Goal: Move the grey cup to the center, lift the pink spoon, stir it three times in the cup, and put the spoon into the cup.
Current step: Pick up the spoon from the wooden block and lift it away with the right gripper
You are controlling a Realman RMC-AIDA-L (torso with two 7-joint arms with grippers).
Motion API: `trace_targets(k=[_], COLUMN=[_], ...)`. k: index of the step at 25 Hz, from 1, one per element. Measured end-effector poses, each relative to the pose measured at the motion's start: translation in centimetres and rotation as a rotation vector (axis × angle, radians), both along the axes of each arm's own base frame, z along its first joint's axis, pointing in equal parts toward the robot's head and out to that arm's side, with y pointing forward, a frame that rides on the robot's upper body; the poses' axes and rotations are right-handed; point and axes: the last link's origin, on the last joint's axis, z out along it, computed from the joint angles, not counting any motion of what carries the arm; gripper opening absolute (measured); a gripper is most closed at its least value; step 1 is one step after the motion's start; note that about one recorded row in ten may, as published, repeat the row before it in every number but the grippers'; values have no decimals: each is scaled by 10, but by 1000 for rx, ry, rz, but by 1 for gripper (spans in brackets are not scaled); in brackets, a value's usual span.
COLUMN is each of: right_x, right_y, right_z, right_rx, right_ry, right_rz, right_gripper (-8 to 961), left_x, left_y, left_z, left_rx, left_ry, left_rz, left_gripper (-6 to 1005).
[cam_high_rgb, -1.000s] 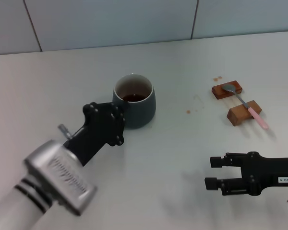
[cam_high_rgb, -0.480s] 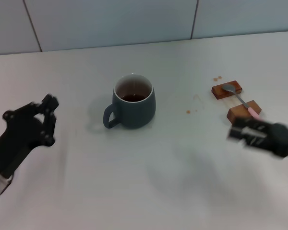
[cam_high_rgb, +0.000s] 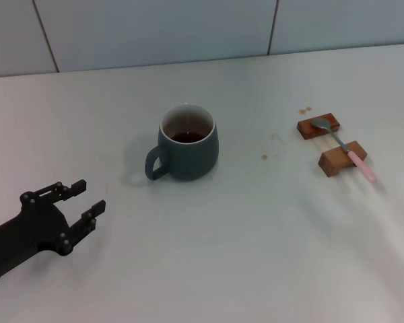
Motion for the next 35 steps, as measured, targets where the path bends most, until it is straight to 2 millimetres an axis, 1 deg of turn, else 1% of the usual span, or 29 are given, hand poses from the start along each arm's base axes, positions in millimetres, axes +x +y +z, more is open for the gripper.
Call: trace_targets(k=[4, 6, 10, 14, 25, 29, 35], right_x=[19, 21, 23, 19, 17, 11, 6], right_y=[-14, -15, -7, 1, 8, 16, 21], right_z=[-8, -9, -15, -27, -41, -48, -56], right_rx=[15, 18, 5, -23, -61, -86, -111], right_ry=[94, 96, 85, 107, 112, 108, 105], right_rz=[-174, -190, -225, -241, -270, -254, -244], right_gripper=[801, 802, 802, 802, 800, 798, 795], left_x=[0, 0, 1, 3, 4, 5, 6], left_y=[1, 1, 1, 3, 4, 5, 4], left_z=[-4, -4, -5, -5, -6, -6, -8], left_rx=[-14, -16, -20, -26, -26, -26, -37], left_ry=[19, 20, 21, 26, 27, 27, 31], left_rz=[-1, -1, -6, -18, -24, -26, -33], left_gripper=[411, 501, 677, 846, 841, 840, 840])
